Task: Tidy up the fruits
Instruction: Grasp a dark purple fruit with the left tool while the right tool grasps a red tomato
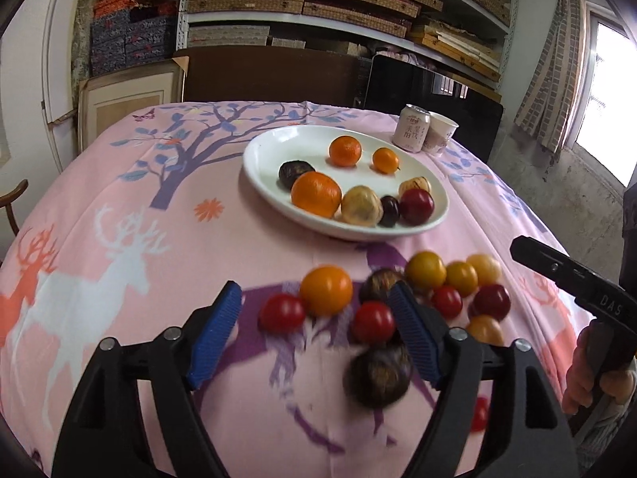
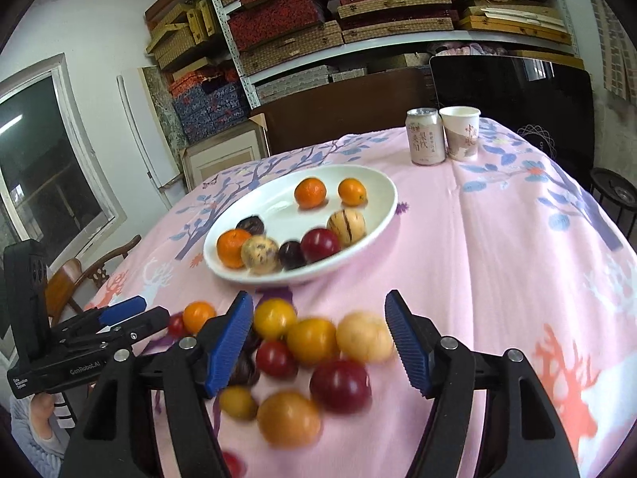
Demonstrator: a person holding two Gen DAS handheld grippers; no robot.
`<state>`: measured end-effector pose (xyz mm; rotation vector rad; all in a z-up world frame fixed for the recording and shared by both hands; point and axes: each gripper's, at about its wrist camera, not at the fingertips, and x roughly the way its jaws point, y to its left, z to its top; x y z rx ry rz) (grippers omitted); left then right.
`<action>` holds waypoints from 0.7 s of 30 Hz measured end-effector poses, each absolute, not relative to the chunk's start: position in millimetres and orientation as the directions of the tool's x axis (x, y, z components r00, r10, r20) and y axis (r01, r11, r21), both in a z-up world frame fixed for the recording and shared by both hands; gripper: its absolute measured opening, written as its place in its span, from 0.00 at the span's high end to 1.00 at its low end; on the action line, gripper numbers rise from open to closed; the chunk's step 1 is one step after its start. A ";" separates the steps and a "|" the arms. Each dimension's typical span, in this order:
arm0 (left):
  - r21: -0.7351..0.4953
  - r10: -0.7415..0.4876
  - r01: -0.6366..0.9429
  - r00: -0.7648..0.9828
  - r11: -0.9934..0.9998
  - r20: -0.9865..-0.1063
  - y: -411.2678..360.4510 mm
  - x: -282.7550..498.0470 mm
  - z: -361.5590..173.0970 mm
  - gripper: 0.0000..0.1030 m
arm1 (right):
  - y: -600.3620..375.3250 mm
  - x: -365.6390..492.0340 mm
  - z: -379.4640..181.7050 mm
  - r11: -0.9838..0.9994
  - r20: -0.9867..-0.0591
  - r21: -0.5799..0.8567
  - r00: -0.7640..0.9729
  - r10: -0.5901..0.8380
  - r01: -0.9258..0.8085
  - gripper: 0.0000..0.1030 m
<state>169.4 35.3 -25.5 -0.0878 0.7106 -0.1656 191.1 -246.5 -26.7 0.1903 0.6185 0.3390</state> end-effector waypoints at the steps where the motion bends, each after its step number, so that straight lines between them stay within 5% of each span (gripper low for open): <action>1: -0.119 -0.172 0.124 0.747 0.985 -0.643 33.5 162.3 -27.3 0.21 | -247.4 183.2 -27.4 0.926 -0.532 0.275 0.761 0.371 -0.259 0.32; 8: -0.017 -0.151 0.185 0.739 0.983 -0.656 11.7 136.1 -34.5 0.16 | -233.5 131.3 -35.3 0.887 -0.547 0.261 0.699 0.461 -0.381 0.32; 21: -0.035 -0.175 0.229 0.628 0.973 -0.758 1.7 160.8 -55.1 0.16 | -219.4 126.0 -44.5 0.831 -0.599 0.306 0.585 0.547 -0.464 0.26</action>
